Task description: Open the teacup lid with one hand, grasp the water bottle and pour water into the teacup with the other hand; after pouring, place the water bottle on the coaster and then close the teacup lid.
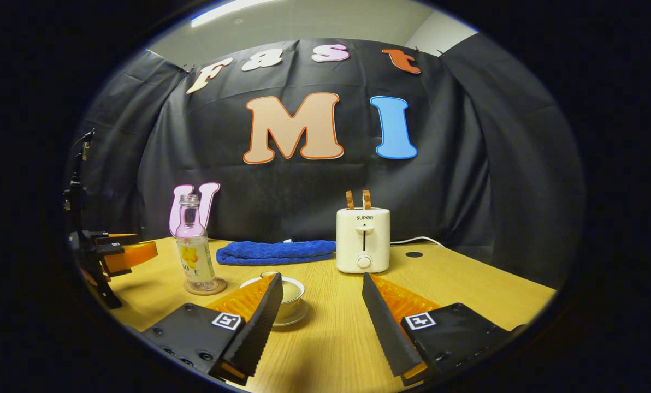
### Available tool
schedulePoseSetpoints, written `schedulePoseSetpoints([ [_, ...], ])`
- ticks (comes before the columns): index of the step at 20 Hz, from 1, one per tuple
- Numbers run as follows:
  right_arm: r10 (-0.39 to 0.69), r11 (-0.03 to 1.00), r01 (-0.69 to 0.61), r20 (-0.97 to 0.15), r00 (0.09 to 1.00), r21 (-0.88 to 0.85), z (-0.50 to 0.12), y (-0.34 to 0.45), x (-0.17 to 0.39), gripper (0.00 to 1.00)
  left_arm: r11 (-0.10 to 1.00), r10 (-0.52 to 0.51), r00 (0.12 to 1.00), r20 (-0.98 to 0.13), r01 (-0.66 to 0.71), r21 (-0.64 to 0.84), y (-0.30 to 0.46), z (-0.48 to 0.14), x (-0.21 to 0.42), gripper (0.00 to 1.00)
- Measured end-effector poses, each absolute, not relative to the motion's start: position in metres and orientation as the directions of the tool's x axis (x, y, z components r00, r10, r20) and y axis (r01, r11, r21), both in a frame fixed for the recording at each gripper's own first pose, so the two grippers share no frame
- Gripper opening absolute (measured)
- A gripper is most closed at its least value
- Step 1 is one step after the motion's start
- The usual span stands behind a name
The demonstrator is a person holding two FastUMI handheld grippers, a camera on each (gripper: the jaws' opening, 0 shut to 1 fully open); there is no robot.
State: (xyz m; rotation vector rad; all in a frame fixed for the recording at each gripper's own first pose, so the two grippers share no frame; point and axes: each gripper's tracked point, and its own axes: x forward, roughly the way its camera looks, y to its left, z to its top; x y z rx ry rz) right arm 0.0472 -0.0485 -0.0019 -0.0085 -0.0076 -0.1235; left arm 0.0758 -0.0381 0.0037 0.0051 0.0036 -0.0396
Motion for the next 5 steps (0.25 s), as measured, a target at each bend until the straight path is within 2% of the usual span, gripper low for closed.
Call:
schedulePoseSetpoints([
  [5,-0.129,0.992,0.129,0.010,0.992,-0.008,-0.0016,-0.0494,0.0477,0.94,0.999,-0.037,0.999,-0.003,0.037,0.005,-0.0373,0.0038,0.0759,0.97],
])
